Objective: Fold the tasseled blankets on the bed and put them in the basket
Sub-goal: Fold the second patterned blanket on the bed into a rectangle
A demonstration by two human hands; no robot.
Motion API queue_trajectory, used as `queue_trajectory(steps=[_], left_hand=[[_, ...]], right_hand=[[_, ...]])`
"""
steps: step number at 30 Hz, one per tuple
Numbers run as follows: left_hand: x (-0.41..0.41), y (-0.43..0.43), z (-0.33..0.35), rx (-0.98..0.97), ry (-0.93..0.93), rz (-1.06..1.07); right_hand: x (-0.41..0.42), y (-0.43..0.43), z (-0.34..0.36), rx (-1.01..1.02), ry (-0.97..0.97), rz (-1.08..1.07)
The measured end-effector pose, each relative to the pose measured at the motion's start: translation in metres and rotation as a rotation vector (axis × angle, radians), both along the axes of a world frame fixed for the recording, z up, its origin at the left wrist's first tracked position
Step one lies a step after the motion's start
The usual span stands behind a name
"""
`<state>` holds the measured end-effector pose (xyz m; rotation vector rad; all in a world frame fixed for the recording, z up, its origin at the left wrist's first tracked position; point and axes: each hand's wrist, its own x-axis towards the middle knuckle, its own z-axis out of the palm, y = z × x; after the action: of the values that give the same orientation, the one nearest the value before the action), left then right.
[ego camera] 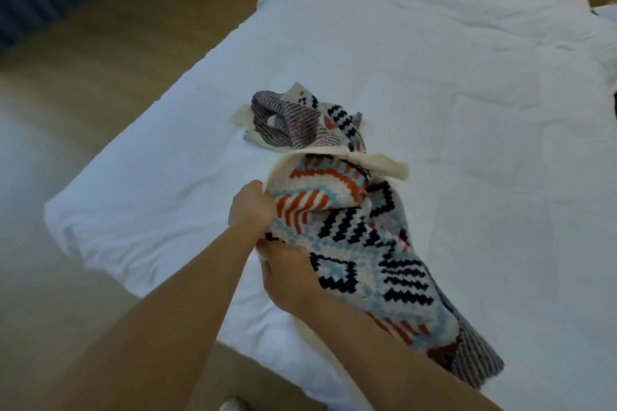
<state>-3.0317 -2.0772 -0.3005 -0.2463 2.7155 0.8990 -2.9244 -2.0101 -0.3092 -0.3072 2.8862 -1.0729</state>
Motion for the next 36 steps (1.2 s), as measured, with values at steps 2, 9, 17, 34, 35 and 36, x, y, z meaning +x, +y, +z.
queue_trajectory(steps=[2,9,17,34,35,36], left_hand=[[0.003,-0.053,0.000,0.009,0.012,0.083],[0.000,-0.219,-0.014,0.033,0.029,0.373],[-0.014,-0.241,-0.037,0.015,-0.110,0.380],[-0.161,-0.047,-0.047,-0.033,-0.078,-0.143],[-0.173,-0.031,-0.049,-0.026,-0.072,-0.153],[-0.185,-0.015,-0.051,-0.013,-0.056,-0.164]], right_hand=[[-0.001,-0.047,-0.004,-0.004,-0.016,0.044],[-0.019,-0.180,-0.038,0.135,-0.188,0.174],[-0.030,-0.194,-0.048,-0.128,-0.358,0.115],[-0.211,0.067,-0.047,0.036,-0.160,-0.580],[-0.220,0.087,-0.051,0.046,-0.156,-0.626],[-0.229,0.106,-0.055,0.053,-0.147,-0.663]])
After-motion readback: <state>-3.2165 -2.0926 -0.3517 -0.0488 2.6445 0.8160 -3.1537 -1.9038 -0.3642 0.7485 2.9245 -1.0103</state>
